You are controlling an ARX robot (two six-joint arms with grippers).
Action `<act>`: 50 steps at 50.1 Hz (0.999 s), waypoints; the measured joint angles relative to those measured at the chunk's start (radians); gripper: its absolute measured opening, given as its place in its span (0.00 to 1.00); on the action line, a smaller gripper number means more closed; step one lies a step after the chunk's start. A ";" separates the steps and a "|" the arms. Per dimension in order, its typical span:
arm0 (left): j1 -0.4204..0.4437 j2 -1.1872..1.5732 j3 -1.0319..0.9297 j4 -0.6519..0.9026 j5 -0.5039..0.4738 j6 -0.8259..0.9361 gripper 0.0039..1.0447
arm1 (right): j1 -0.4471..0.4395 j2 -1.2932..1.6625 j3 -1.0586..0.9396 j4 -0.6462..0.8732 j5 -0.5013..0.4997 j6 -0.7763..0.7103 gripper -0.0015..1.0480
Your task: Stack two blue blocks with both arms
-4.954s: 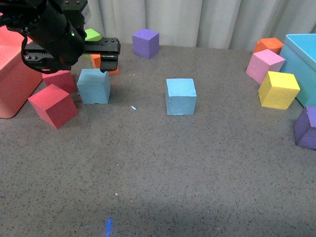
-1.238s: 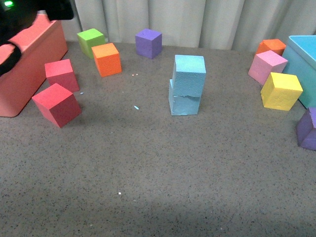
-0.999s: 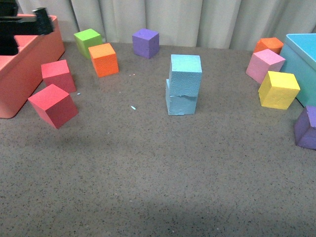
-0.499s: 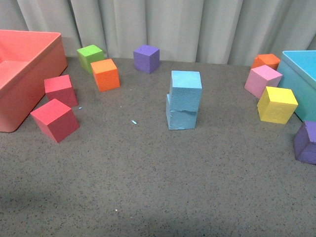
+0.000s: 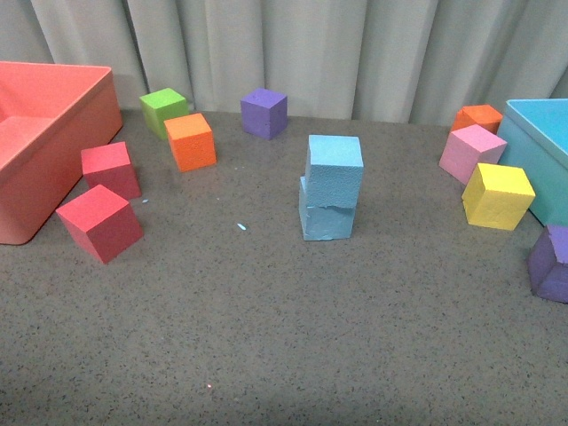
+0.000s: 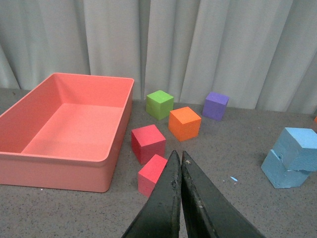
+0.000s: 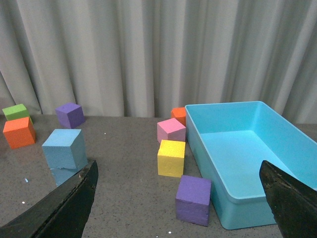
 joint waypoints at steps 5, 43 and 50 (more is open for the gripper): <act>0.001 -0.063 0.000 -0.056 0.000 0.000 0.03 | 0.000 0.000 0.000 0.000 0.000 0.000 0.91; 0.001 -0.397 -0.001 -0.375 0.000 0.000 0.03 | 0.000 0.000 0.000 0.000 0.000 0.000 0.91; 0.001 -0.436 -0.001 -0.414 0.000 0.000 0.03 | 0.000 0.000 0.000 0.000 0.000 0.000 0.91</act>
